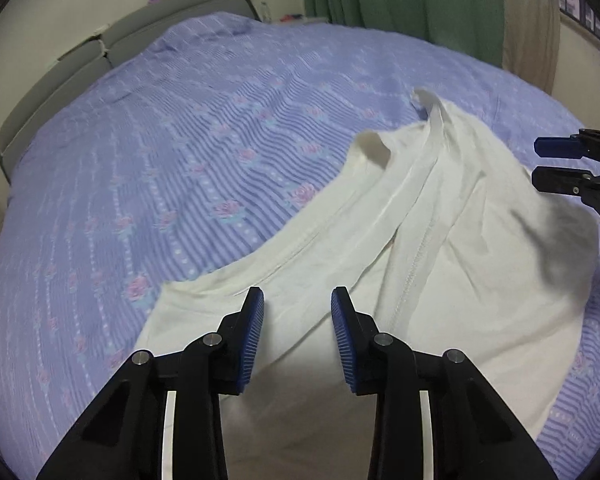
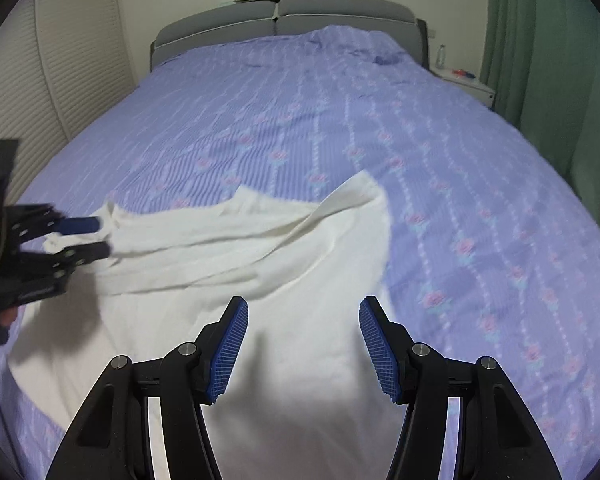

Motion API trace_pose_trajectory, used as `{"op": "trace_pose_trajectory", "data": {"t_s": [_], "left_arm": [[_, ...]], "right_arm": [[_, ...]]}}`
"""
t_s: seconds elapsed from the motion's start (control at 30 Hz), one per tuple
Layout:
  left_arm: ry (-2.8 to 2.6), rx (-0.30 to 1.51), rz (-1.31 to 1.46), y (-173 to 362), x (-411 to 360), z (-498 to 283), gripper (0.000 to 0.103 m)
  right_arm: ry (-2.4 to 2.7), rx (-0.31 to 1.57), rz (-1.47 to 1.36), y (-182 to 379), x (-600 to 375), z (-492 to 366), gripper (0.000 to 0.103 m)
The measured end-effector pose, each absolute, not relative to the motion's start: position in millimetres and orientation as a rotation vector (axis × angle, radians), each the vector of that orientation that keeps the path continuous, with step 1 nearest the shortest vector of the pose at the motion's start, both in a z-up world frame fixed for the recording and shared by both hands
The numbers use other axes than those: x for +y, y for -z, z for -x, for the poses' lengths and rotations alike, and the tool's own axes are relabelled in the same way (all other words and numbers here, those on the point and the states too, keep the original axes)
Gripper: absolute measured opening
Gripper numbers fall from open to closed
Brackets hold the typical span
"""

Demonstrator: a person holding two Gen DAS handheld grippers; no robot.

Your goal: Fold small clothes

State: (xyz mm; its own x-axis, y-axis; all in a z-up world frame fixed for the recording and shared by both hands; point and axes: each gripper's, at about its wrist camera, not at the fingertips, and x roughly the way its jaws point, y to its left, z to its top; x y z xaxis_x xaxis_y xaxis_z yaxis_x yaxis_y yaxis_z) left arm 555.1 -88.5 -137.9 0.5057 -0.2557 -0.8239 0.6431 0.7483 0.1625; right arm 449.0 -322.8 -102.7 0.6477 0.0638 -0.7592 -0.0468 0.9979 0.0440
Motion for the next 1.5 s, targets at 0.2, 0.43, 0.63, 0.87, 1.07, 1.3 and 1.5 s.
{"op": "trace_pose_trajectory", "data": {"t_s": [0.2, 0.43, 0.63, 0.87, 1.07, 1.3, 1.5], "left_arm": [[0.625, 0.899, -0.547, 143.8, -103.6, -553.8, 0.031], [0.507, 0.916, -0.435, 133.1, -102.2, -595.4, 0.008], [0.288, 0.893, -0.235, 108.5, -75.4, -636.3, 0.009], [0.576, 0.816, -0.475, 102.6, -93.8, -570.9, 0.028], [0.631, 0.918, -0.514, 135.8, -114.3, -571.9, 0.027], [0.623, 0.977, -0.498, 151.7, -120.7, -585.4, 0.004], [0.411, 0.952, -0.351, 140.2, -98.3, -634.5, 0.004]], "right_arm": [[-0.091, 0.858, -0.029, 105.9, -317.4, -450.5, 0.059], [-0.108, 0.856, -0.063, 107.5, -312.8, -448.4, 0.059], [-0.098, 0.856, -0.098, 108.1, -314.7, -454.9, 0.059], [-0.123, 0.841, -0.15, 104.8, -315.1, -450.7, 0.059], [-0.136, 0.811, -0.175, 102.3, -301.4, -438.5, 0.059], [-0.154, 0.815, -0.165, 107.2, -291.3, -445.7, 0.059], [-0.126, 0.812, -0.19, 107.5, -298.7, -452.9, 0.059]]}}
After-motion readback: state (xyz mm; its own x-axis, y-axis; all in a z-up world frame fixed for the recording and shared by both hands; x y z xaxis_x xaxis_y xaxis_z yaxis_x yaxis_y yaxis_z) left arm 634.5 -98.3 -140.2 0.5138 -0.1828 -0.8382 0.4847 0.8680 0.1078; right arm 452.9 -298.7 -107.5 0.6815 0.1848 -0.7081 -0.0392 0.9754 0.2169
